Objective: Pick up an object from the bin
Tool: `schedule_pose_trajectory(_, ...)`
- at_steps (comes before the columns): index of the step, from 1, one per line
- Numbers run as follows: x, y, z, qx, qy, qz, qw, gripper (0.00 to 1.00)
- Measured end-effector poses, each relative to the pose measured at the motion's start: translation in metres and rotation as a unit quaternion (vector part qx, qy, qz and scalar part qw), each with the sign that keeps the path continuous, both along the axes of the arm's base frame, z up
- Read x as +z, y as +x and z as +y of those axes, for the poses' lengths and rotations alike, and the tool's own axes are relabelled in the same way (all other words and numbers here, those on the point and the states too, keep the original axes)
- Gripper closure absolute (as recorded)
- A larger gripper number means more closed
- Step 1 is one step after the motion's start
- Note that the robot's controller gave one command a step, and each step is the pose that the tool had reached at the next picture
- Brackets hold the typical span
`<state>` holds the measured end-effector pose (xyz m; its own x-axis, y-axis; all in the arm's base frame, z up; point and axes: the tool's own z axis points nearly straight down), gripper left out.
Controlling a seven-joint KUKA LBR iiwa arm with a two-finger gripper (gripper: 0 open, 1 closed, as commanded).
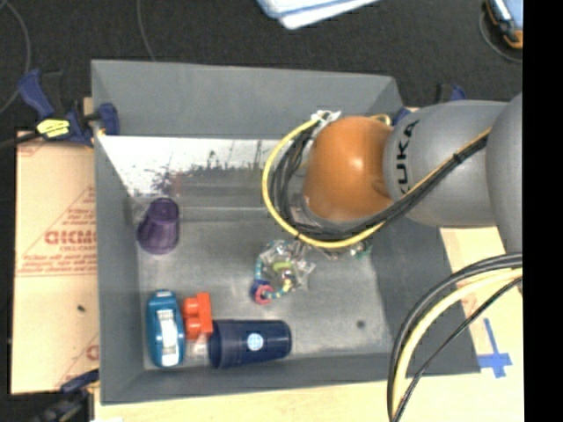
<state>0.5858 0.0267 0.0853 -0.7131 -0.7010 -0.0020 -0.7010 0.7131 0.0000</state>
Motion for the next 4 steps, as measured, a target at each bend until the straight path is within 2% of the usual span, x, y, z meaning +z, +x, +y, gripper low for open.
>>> schedule_pose_trajectory(2,0.021,0.002,0.000,-0.001,0.000,-0.0032,1.0000,1.00)
schedule_pose_trajectory(3,0.031,0.000,0.000,-0.001,0.000,0.0002,1.0000,1.00)
schedule_pose_trajectory(4,0.049,0.000,0.000,-0.002,0.000,-0.0009,1.0000,1.00)
